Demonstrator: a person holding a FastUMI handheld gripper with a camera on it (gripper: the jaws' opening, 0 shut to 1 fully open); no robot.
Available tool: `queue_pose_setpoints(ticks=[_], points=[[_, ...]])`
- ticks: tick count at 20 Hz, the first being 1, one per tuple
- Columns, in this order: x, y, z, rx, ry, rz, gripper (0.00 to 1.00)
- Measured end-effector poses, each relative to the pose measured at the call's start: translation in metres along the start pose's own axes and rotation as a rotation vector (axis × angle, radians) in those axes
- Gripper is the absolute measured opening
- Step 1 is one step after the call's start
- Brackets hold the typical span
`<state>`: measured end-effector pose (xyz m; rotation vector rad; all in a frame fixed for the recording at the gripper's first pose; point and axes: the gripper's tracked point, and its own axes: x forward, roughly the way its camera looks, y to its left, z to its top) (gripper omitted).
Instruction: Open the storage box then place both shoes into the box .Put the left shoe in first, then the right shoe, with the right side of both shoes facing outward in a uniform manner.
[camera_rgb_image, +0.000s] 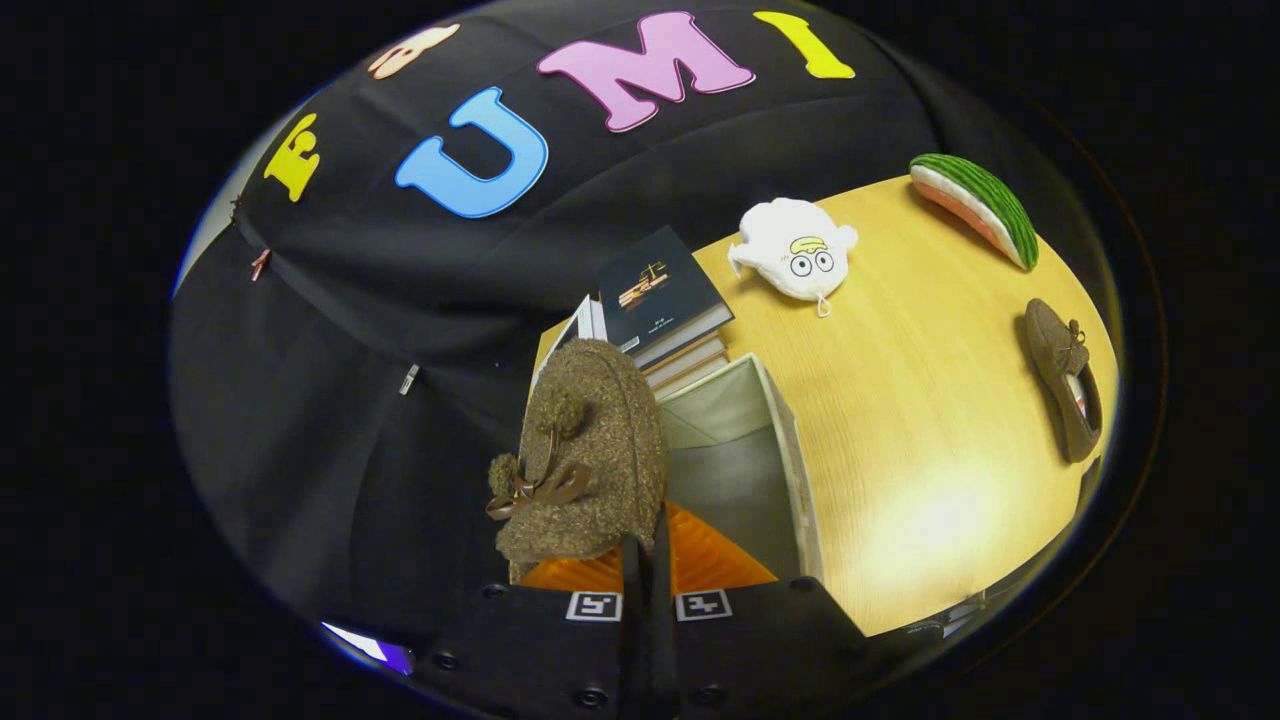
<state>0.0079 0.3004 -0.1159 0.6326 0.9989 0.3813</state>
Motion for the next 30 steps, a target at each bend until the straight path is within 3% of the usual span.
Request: queue_pose_setpoints(ticks=[15, 21, 26, 30], points=[[0.067, -0.011, -0.043, -0.001, 0.116, -0.109, 0.05], [0.080, -0.012, -0.051, 0.004, 0.160, -0.110, 0.08], [0.066, 0.020, -0.047, 0.010, 0.150, 0.001, 0.99], [0.029, 0.023, -0.026, -0.060, 0.096, 0.037, 0.99]])
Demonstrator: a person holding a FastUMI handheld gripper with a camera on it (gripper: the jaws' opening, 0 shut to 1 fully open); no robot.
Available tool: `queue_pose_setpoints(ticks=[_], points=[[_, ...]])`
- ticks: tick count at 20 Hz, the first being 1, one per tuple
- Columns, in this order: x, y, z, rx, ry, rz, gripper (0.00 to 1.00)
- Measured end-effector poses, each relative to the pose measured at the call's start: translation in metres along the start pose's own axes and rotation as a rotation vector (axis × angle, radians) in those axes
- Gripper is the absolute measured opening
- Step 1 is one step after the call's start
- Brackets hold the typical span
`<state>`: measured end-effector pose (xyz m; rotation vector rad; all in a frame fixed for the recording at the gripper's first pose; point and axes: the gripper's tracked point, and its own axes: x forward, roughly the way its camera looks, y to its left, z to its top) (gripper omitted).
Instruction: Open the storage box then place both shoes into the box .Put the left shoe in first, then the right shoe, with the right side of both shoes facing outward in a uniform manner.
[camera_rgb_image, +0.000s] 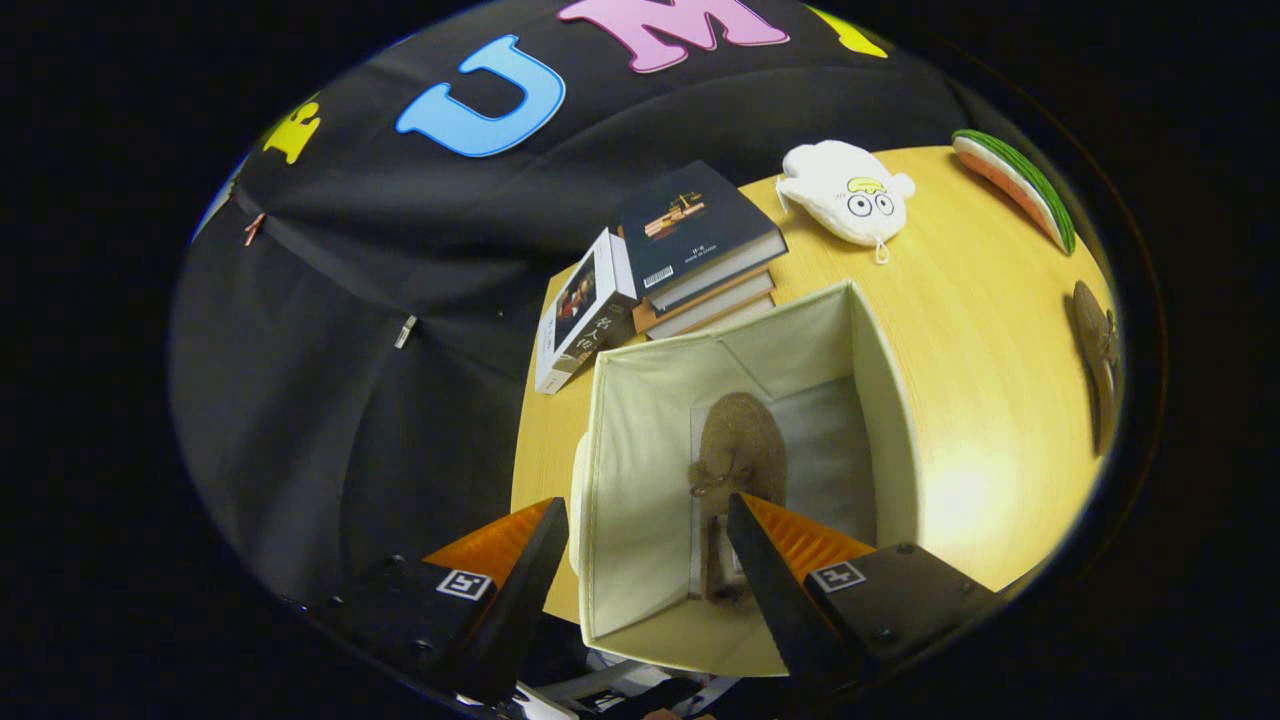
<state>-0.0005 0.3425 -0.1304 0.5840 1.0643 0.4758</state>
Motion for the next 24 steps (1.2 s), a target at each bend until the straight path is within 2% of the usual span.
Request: queue_pose_setpoints(ticks=[4, 13, 24], points=[[-0.046, -0.029, 0.018, -0.072, -0.065, -0.014, 0.99], [-0.143, -0.191, 0.042, -0.161, -0.160, -0.235, 0.99], [-0.212, -0.392, 0.053, -0.227, -0.175, -0.458, 0.99]])
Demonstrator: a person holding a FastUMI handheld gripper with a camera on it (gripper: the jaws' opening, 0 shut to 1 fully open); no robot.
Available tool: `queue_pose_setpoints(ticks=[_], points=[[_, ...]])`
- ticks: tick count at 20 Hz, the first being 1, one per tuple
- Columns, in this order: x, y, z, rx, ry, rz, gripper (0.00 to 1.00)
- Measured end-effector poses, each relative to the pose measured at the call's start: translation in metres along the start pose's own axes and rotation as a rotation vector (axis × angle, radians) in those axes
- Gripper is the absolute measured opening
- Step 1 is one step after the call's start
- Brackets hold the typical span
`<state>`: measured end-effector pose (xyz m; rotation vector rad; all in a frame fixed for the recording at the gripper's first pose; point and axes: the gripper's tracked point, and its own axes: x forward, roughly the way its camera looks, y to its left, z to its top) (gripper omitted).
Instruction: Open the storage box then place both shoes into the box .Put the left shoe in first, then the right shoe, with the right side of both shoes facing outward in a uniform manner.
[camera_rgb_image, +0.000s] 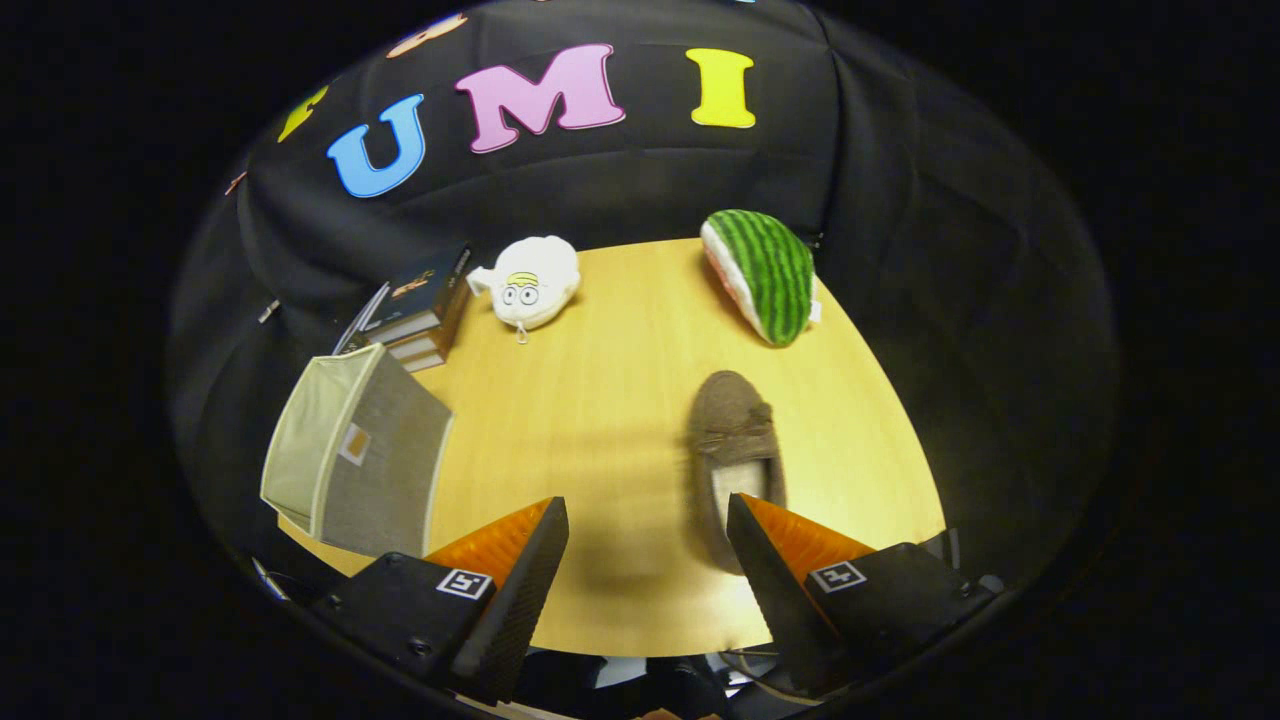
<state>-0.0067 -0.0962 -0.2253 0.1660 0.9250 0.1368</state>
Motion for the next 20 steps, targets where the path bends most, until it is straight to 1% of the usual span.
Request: queue_pose_setpoints(ticks=[4, 9, 13, 18, 19, 20], points=[[0.025, -0.054, -0.007, -0.039, 0.026, -0.036, 0.99], [0.062, -0.092, -0.013, -0.071, 0.075, -0.044, 0.99], [0.092, -0.107, -0.028, -0.061, 0.142, -0.044, 0.99], [0.123, -0.104, -0.029, -0.008, 0.188, -0.022, 0.98], [0.129, -0.103, -0.030, -0.006, 0.197, -0.015, 0.97], [0.132, -0.103, -0.030, -0.002, 0.207, -0.017, 0.91]])
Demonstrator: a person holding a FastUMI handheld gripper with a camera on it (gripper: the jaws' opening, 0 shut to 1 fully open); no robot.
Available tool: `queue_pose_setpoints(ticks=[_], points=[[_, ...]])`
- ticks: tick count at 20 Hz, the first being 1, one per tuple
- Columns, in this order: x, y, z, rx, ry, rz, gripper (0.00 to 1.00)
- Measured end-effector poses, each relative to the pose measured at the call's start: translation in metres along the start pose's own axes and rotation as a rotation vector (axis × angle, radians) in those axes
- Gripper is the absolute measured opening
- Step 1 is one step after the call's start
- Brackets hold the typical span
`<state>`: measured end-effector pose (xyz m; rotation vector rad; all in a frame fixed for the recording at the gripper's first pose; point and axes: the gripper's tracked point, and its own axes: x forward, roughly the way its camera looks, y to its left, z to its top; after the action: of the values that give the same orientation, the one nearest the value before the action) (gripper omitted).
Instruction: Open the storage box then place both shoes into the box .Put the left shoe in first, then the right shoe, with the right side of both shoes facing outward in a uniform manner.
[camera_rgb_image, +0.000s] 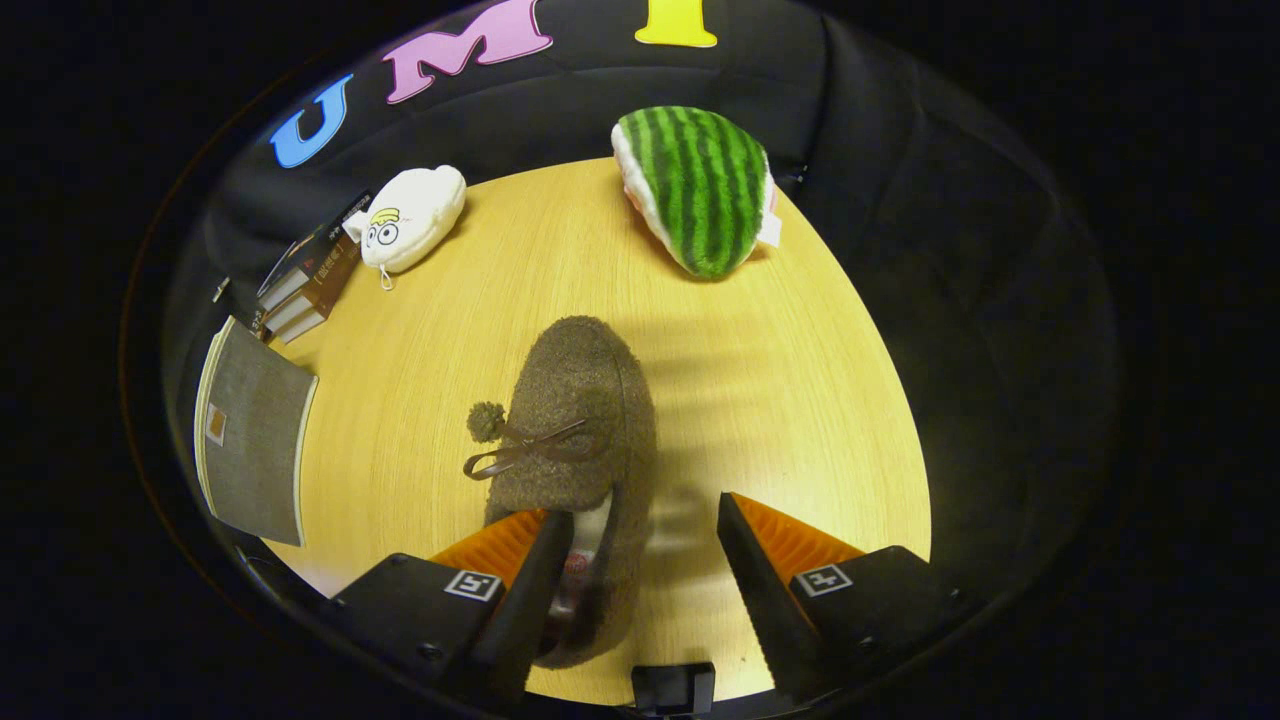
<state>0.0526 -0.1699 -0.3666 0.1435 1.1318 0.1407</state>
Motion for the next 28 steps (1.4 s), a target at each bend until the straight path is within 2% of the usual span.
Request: queue_pose_setpoints(ticks=[1, 2, 3, 5, 6, 8, 10, 14, 15, 21, 28], points=[[0.006, -0.001, 0.000, 0.004, 0.004, 0.000, 0.86], [0.009, -0.001, 0.000, 0.007, 0.010, -0.001, 0.75], [0.012, 0.000, -0.001, 0.013, 0.017, 0.003, 0.70], [0.017, 0.004, -0.001, 0.051, 0.032, 0.026, 0.68], [0.016, 0.007, -0.001, 0.066, 0.038, 0.035, 0.52], [0.020, 0.008, -0.001, 0.067, 0.036, 0.037, 0.34], [0.019, 0.007, 0.000, 0.061, 0.033, 0.037, 0.28], [0.021, 0.005, 0.000, 0.087, 0.014, 0.044, 0.08], [0.020, 0.005, 0.000, 0.085, 0.015, 0.050, 0.06], [0.004, 0.008, 0.000, 0.123, 0.009, 0.076, 0.05], [-0.044, 0.052, 0.014, 0.166, -0.023, 0.158, 0.05]])
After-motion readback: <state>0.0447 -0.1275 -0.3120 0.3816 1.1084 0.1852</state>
